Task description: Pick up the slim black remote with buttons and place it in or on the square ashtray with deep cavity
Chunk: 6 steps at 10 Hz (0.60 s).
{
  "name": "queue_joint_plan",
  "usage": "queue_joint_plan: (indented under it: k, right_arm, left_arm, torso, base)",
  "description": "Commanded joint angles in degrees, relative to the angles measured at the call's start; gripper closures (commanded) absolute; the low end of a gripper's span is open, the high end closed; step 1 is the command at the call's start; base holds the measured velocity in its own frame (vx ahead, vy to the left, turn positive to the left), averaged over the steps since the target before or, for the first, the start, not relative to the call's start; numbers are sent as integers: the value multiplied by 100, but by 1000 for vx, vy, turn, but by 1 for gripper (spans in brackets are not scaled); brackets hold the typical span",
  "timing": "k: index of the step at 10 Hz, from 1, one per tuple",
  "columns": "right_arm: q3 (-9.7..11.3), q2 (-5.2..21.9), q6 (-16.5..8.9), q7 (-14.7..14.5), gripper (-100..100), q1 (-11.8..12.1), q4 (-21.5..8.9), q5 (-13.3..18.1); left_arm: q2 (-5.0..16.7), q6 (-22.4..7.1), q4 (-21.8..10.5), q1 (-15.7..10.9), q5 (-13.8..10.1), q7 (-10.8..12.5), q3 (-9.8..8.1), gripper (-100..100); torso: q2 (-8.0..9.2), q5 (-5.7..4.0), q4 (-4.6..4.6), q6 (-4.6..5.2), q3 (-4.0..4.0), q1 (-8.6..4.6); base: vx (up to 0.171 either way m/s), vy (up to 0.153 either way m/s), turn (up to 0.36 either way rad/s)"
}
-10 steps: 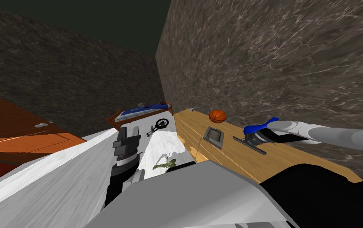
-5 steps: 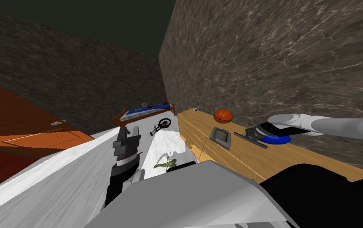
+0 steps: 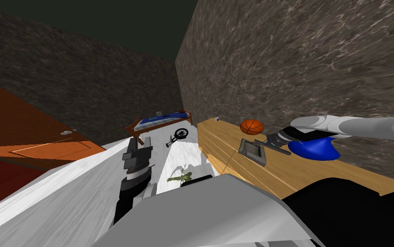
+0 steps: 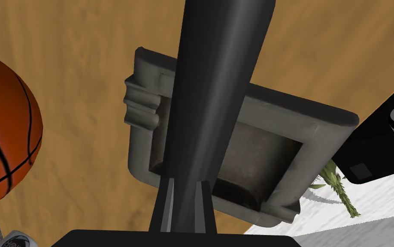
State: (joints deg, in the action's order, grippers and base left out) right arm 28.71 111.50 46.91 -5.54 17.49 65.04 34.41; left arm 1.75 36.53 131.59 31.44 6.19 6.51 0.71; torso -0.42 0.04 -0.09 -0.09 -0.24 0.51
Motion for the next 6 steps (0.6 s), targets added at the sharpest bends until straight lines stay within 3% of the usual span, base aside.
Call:
queue_joint_plan:
  k: [1, 6]
  right_arm:
    - [-6, -20, 81, 188, 100, 16, 19, 26]
    - [4, -81, 273, 838, 100, 209, 211, -143]
  left_arm:
    - [0, 0, 0, 0, 0, 0, 0, 0]
    - [1, 0, 0, 0, 0, 0, -1, 0]
  torso:
    - [0, 0, 0, 0, 0, 0]
    - [-2, -24, -1, 6, -2, -81]
  base:
    - [93, 59, -50]
    - [96, -3, -52]
